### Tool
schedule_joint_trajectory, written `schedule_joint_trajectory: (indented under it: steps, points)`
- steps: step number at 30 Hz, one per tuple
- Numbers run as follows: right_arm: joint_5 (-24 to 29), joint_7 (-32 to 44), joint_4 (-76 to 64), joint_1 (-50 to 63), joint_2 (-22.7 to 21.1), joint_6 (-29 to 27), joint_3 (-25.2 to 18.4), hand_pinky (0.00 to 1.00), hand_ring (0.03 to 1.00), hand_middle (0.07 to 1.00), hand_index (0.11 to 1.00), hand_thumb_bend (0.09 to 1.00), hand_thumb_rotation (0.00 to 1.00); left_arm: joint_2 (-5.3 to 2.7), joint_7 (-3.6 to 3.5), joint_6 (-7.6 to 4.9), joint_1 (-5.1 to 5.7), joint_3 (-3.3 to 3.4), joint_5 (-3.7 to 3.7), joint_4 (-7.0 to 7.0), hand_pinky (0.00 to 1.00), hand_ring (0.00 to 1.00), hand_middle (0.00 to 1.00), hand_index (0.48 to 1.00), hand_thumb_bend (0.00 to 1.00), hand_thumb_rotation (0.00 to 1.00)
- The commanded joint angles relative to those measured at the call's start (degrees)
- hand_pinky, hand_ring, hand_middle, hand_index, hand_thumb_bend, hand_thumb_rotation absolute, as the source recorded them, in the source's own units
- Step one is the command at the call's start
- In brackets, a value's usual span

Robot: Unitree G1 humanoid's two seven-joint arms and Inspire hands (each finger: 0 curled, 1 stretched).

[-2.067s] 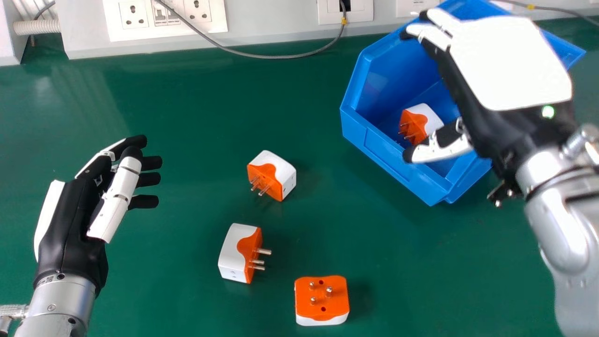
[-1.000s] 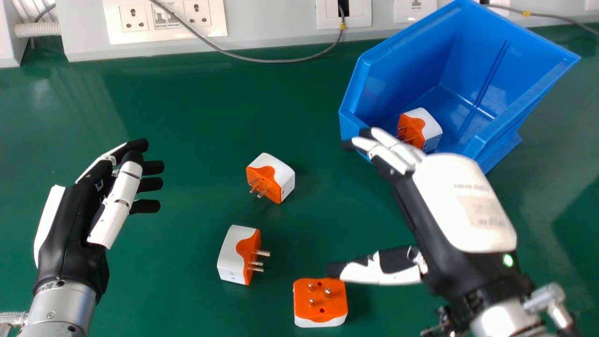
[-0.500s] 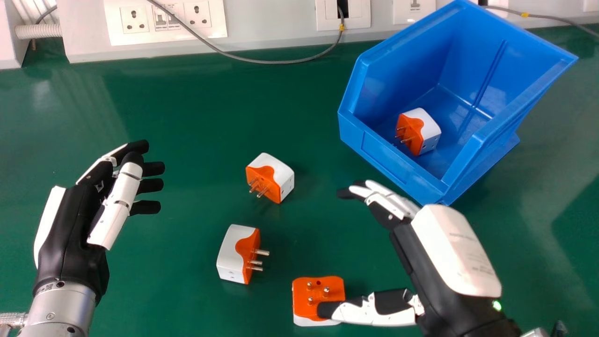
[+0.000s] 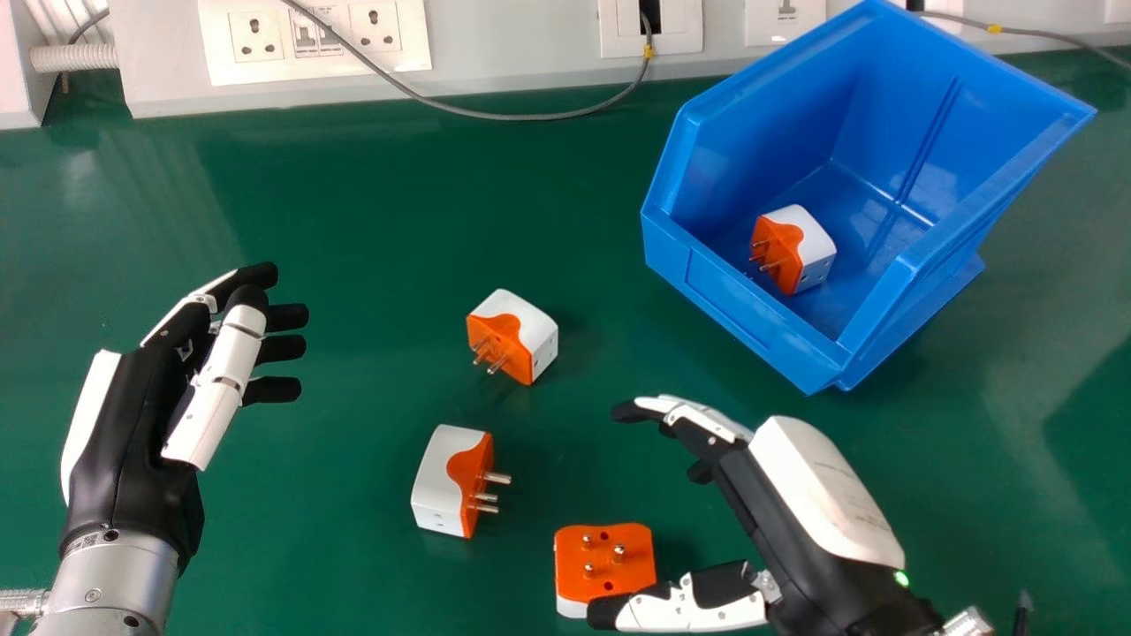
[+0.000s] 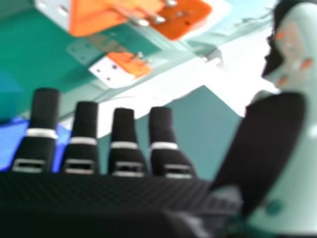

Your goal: Pick all objects and put in blue box

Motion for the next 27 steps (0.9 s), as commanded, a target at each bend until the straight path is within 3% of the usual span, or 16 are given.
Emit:
schedule_joint_trajectory:
  steps: [1, 15, 27]
  points:
    - [-0.67, 0.36, 0.95, -1.33, -0.33, 0.27, 0.87, 0.66, 0.811, 0.842, 0.797, 0.689, 0.29, 0.39, -0.02, -0.04, -0.31, 0.52, -0.34, -2.23, 0.63, 0.72, 0.73, 0.806, 0.27, 0.72]
    - [-14.32, 3.5, 3.97, -8.02, -1.27, 9.2, 6.44, 0.66, 0.805, 0.837, 0.786, 0.691, 0.28, 0.4, 0.13, 1.11, -0.64, 0.62, -0.43, -3.14, 0.63, 0.72, 0.73, 0.805, 0.27, 0.72]
    - [-24.42, 3.39, 6.31, -13.14, -1.28, 13.29, 11.22, 0.65, 0.786, 0.821, 0.766, 0.685, 0.28, 0.68, -0.09, 1.0, -1.14, 0.77, -0.49, -2.58, 0.63, 0.72, 0.73, 0.804, 0.27, 0.72]
